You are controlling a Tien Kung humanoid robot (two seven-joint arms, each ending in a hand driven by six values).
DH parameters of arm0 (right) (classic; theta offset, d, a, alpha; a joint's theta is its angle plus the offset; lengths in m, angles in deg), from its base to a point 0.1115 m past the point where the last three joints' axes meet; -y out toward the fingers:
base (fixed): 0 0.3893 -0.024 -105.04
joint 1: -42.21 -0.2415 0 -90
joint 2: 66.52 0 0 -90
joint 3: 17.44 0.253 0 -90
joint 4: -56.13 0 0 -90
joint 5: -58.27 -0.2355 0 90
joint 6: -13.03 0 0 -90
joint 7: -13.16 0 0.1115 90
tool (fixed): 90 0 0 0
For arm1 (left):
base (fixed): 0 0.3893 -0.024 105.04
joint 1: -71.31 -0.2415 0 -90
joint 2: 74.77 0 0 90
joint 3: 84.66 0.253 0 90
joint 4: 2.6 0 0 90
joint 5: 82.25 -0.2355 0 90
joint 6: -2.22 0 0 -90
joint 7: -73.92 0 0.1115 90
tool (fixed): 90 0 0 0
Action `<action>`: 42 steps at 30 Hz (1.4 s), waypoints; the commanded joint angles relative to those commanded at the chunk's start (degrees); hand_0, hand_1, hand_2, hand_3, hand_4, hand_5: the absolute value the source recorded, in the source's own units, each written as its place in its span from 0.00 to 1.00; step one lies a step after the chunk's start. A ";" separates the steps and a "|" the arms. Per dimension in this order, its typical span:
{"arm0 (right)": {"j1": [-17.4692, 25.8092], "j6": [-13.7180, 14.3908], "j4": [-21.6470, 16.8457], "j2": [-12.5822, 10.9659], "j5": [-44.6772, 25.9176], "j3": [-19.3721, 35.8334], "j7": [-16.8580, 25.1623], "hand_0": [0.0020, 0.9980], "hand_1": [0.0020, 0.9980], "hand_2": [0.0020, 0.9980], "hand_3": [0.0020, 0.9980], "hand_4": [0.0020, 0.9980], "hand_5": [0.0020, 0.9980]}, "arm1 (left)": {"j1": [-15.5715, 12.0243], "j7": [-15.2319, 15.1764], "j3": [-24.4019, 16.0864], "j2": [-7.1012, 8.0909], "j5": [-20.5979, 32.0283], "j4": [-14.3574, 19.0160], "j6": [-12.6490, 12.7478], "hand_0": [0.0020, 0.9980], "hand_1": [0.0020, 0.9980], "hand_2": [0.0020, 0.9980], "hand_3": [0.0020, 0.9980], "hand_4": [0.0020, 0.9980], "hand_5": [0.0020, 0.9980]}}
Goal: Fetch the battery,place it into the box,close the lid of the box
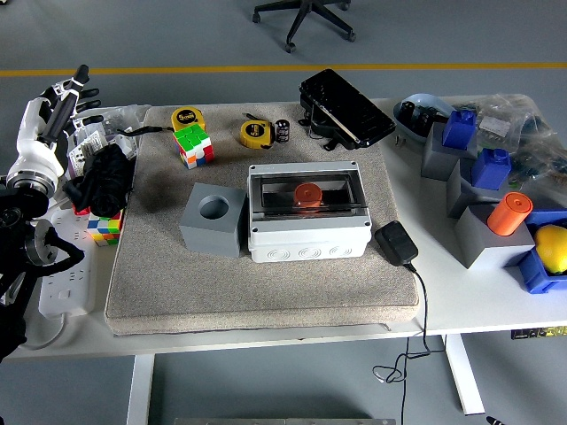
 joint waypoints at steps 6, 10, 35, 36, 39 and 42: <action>0.32 -0.06 0.07 0.08 -0.20 -0.30 -0.05 0.57 0.64 0.67 0.58 0.95 0.49 | -0.36 -0.10 0.11 0.10 0.07 -0.02 -0.01 0.51 0.66 0.64 0.68 1.00 0.65; 0.21 0.06 0.01 0.04 -0.10 -0.33 0.00 0.57 0.64 0.67 0.58 0.95 0.49 | -0.37 -0.29 0.13 0.30 0.20 -0.03 -0.08 0.51 0.66 0.64 0.68 1.00 0.65; 0.49 0.14 -0.03 -0.24 -0.09 -0.24 -0.05 0.57 0.64 0.67 0.58 0.94 0.49 | -0.18 0.12 1.45 0.12 0.15 -0.22 -0.27 0.51 0.66 0.64 0.67 1.00 0.66; 0.51 0.14 -0.02 -0.24 -0.07 -0.14 -0.07 0.57 0.64 0.67 0.58 0.94 0.49 | -0.13 0.14 1.46 0.08 0.15 -0.17 -0.28 0.51 0.66 0.64 0.67 1.00 0.66; 0.69 0.05 0.04 -0.15 -0.21 -0.17 -0.13 0.57 0.64 0.67 0.58 0.94 0.49 | -0.03 0.20 1.35 -0.19 0.19 -0.17 -0.35 0.51 0.66 0.64 0.67 1.00 0.66; 0.85 0.00 0.07 0.00 -0.26 -0.08 -0.11 0.57 0.64 0.67 0.58 0.94 0.49 | -0.06 0.23 1.30 -0.38 0.21 -0.17 -0.37 0.51 0.66 0.64 0.67 1.00 0.66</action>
